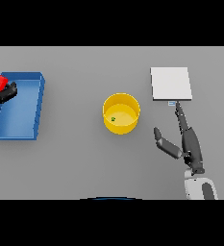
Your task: Pick up the red beaker and tilt it to pour out 1 green nut into yellow bowl. Pick up the yellow bowl and place it on the metallic measuring scale.
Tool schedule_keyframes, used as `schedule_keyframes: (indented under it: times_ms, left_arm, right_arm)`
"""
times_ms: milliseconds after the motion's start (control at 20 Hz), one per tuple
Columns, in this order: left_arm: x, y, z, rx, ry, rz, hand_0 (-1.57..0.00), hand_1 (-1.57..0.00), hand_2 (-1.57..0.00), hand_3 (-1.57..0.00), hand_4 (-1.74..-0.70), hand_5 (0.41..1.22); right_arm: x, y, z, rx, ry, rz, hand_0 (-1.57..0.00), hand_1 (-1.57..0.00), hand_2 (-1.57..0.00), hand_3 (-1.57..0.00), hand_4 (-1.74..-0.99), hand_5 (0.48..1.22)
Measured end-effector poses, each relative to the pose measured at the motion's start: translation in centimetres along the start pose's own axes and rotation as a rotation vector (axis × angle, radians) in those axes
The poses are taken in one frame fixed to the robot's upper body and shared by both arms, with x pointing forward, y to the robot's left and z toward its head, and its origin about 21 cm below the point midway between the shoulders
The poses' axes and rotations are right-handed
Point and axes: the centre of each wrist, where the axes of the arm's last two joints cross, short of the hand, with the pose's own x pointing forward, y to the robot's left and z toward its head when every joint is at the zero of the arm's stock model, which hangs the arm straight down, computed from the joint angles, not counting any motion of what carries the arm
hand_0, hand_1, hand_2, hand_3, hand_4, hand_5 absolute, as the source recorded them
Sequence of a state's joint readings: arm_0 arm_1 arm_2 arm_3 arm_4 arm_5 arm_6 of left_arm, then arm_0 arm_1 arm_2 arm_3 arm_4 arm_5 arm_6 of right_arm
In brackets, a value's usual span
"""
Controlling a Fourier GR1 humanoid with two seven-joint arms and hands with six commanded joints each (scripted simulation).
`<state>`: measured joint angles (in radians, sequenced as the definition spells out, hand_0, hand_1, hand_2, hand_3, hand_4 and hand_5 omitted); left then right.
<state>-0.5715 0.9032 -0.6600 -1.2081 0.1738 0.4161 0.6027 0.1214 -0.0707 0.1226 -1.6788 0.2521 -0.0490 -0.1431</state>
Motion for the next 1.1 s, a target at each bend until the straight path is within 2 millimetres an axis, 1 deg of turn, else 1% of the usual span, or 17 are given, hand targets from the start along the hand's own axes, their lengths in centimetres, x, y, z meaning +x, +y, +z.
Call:
schedule_keyframes:
  times_ms: [50,100,150,250,350,450,550,650,700,800,850,900,950,1000,1050,1100]
  left_arm:
    - [-0.2,0.3,0.3,-0.048,0.014,-0.012,-0.93,-0.76,-0.77,-0.72,-1.03,0.758]
    - [-0.2,0.4,0.4,-0.074,0.010,-0.025,-0.75,-0.60,-0.61,-0.58,-0.97,0.740]
    - [-0.1,0.8,0.5,-0.095,0.009,-0.034,-0.60,-0.48,-0.49,-0.46,-0.92,0.723]
    - [0.4,1.1,0.5,-0.132,-0.003,-0.049,-0.38,-0.31,-0.31,-0.30,-0.85,0.698]
    - [0.0,1.0,0.6,-0.158,0.002,-0.041,-0.24,-0.20,-0.20,-0.19,-0.82,0.684]
    - [0.2,0.7,0.4,-0.165,-0.011,-0.035,-0.16,-0.13,-0.13,-0.12,-0.80,0.678]
    - [0.3,0.7,0.2,-0.144,-0.033,-0.011,-0.10,-0.08,-0.08,-0.08,-0.78,0.674]
    - [0.5,1.4,0.2,-0.121,-0.053,0.007,-0.06,-0.05,-0.05,-0.05,-0.79,0.674]
    - [0.7,1.5,0.2,-0.120,-0.075,0.026,-0.05,-0.04,-0.04,-0.04,-0.79,0.671]
    - [1.0,1.8,-0.1,-0.107,-0.088,0.033,-0.03,-0.03,-0.03,-0.02,-0.78,0.679]
    - [0.7,1.6,0.0,-0.107,-0.089,0.036,-0.03,-0.02,-0.02,-0.02,-0.78,0.685]
    - [0.8,1.5,0.0,-0.111,-0.081,0.032,-0.02,-0.02,-0.02,-0.02,-0.78,0.693]
    - [0.9,1.0,0.1,-0.123,-0.083,0.037,-0.02,-0.01,-0.01,-0.01,-0.78,0.700]
    - [0.7,0.9,0.2,-0.121,-0.088,0.039,-0.01,-0.01,-0.01,-0.01,-0.79,0.704]
    - [1.0,0.9,0.3,-0.124,-0.090,0.043,-0.01,-0.01,-0.01,-0.01,-0.79,0.707]
    - [0.8,0.6,0.1,-0.132,-0.077,0.044,-0.01,-0.01,-0.01,-0.01,-0.79,0.709]
  right_arm:
    - [0.0,-0.3,0.0,-0.006,-0.006,0.008,0.00,0.00,0.00,0.00,-1.185,0.665]
    - [-0.1,-0.2,0.0,-0.001,-0.007,0.007,0.00,0.00,0.00,0.00,-1.181,0.665]
    - [0.0,-0.2,-0.2,0.003,-0.001,0.015,0.00,0.00,0.00,0.00,-1.182,0.667]
    - [-0.2,0.0,0.0,0.008,0.009,0.017,0.00,0.00,0.00,0.00,-1.187,0.667]
    - [-0.2,-0.1,0.5,0.004,-0.004,0.013,0.00,0.00,0.00,0.00,-1.187,0.666]
    - [0.0,-0.3,0.3,0.008,0.009,0.016,0.00,0.00,0.00,0.00,-1.187,0.663]
    - [0.1,0.2,0.4,0.013,0.017,0.018,0.00,0.00,0.00,0.00,-1.192,0.660]
    - [0.3,0.3,0.2,0.010,0.018,0.059,0.00,0.00,0.00,0.00,-1.203,0.660]
    - [0.5,0.3,-0.1,0.005,0.016,0.078,0.00,0.00,0.00,0.00,-1.198,0.662]
    - [1.0,0.7,-0.5,0.061,-0.004,0.091,0.00,0.00,0.00,0.00,-1.162,0.694]
    - [1.3,0.8,-0.8,0.100,-0.038,0.103,0.00,0.00,0.00,0.00,-1.180,0.708]
    - [1.6,0.5,-1.4,0.135,-0.058,0.140,0.00,0.00,0.00,0.00,-1.202,0.709]
    - [1.9,0.2,-2.2,0.158,-0.065,0.185,0.00,0.00,0.00,0.00,-1.221,0.709]
    - [2.2,-0.1,-2.5,0.207,-0.083,0.210,0.00,0.00,0.00,0.00,-1.234,0.707]
    - [2.8,0.1,-3.2,0.252,-0.093,0.246,0.00,0.00,0.00,0.00,-1.255,0.700]
    - [3.1,-0.3,-4.1,0.281,-0.081,0.302,0.00,0.00,0.00,0.00,-1.268,0.691]
